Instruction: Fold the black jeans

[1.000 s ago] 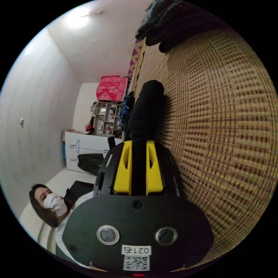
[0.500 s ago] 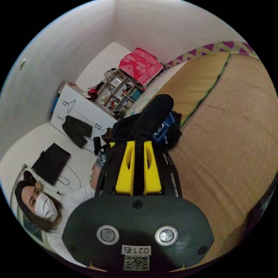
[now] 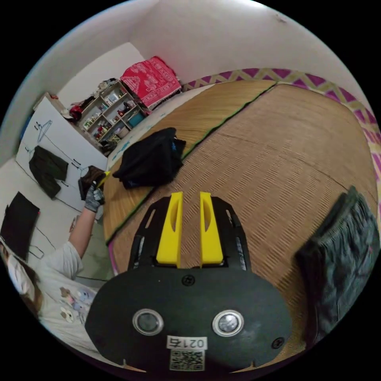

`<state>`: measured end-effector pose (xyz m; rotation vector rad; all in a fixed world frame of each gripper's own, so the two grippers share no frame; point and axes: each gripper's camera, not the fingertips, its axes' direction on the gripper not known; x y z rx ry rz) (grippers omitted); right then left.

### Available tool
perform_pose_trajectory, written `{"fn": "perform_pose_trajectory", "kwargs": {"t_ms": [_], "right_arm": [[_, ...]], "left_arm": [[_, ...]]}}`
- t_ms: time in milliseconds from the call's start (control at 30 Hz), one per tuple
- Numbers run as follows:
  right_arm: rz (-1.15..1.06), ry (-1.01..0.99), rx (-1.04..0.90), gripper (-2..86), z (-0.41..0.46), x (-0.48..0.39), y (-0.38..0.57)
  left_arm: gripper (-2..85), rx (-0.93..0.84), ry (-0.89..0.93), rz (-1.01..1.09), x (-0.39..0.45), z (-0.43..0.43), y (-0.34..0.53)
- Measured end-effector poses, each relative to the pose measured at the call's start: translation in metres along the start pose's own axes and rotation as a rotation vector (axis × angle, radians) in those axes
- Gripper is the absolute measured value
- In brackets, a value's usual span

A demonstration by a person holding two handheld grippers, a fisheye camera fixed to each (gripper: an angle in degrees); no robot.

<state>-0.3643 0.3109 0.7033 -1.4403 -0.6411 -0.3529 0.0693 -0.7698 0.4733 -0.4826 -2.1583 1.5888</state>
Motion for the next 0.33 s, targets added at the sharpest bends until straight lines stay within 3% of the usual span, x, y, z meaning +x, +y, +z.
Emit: {"fn": "perform_pose_trajectory", "kwargs": {"t_ms": [133,233,333], "right_arm": [[-0.015,0.260,0.075,8.1,-0.045,0.017,0.102],[-0.054,0.552,0.090,10.0,-0.065,0.023,0.154],[-0.148,0.779,-0.011,12.1,-0.048,0.030,0.184]], "left_arm": [[1.7,-0.095,0.054,0.303,0.070,-0.003,0.065],[3.2,-0.218,0.087,0.427,0.110,0.008,0.123],[2.6,-0.307,0.134,0.473,0.135,0.019,0.175]]}}
